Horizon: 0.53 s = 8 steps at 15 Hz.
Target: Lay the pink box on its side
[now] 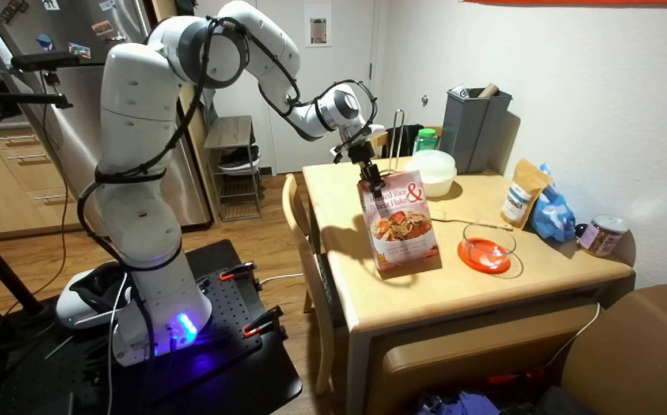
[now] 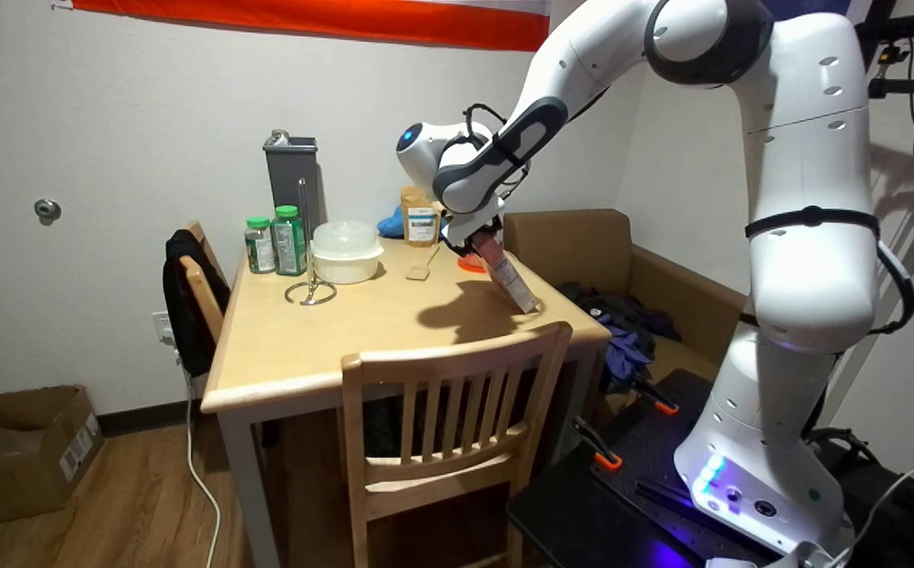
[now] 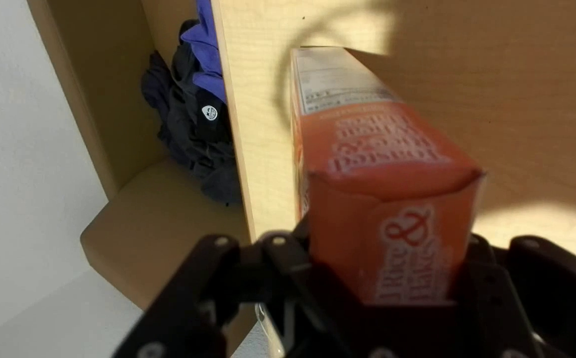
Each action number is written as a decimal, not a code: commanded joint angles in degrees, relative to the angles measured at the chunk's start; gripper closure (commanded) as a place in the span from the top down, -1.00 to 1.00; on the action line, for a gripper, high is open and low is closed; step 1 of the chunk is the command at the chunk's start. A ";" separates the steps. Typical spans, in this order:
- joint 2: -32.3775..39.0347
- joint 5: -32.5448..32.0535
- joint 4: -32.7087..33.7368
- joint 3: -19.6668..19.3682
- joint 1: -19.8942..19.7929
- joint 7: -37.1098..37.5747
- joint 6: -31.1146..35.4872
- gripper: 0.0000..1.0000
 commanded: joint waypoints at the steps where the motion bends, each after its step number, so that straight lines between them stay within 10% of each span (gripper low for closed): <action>1: 2.42 0.25 2.34 0.82 0.81 -1.08 -2.02 -0.72; 7: 4.79 1.54 3.98 1.63 1.56 -3.24 -3.17 -0.68; 8: 5.36 1.77 4.86 1.57 1.47 -3.93 -3.52 -0.44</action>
